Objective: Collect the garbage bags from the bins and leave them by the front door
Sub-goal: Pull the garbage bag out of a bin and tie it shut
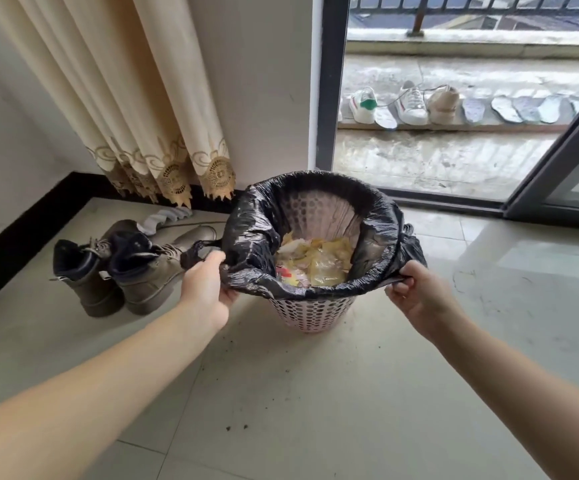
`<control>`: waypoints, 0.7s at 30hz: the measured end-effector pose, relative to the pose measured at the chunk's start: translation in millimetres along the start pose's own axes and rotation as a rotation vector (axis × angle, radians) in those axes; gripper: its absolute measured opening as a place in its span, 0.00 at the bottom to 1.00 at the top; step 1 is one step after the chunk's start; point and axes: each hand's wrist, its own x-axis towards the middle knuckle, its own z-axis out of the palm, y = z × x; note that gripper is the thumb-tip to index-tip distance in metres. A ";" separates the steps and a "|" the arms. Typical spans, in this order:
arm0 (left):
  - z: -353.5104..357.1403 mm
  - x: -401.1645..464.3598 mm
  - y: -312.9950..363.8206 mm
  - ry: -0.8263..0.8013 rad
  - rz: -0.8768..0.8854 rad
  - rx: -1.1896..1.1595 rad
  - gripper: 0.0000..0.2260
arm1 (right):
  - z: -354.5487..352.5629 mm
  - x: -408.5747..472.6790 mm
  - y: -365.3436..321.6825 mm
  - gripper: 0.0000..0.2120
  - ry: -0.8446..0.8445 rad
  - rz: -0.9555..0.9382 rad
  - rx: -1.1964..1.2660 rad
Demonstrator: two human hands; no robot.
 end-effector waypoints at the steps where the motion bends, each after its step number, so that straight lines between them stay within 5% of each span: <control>1: 5.4 -4.5 7.0 -0.011 0.088 0.028 0.05 | 5.4 -2.3 -4.6 0.13 -0.004 -0.075 -0.055; 4: 19.0 -18.1 22.2 -0.079 0.264 0.080 0.06 | 21.7 -9.1 -21.0 0.12 -0.023 -0.253 -0.173; 11: 23.6 -28.2 43.9 -0.118 0.332 0.013 0.07 | 29.3 -12.3 -62.2 0.13 -0.070 -0.374 -0.024; 15: 31.7 -40.5 36.1 -0.225 0.497 0.347 0.14 | 49.0 -22.3 -48.4 0.13 -0.244 -0.446 -0.337; 19: 52.1 -59.9 6.0 -0.567 0.268 0.450 0.12 | 78.0 -42.9 -16.9 0.14 -0.575 -0.393 -0.739; 21: 58.9 -63.6 -0.2 -0.610 0.188 0.388 0.11 | 82.9 -48.7 -4.4 0.15 -0.712 -0.319 -0.889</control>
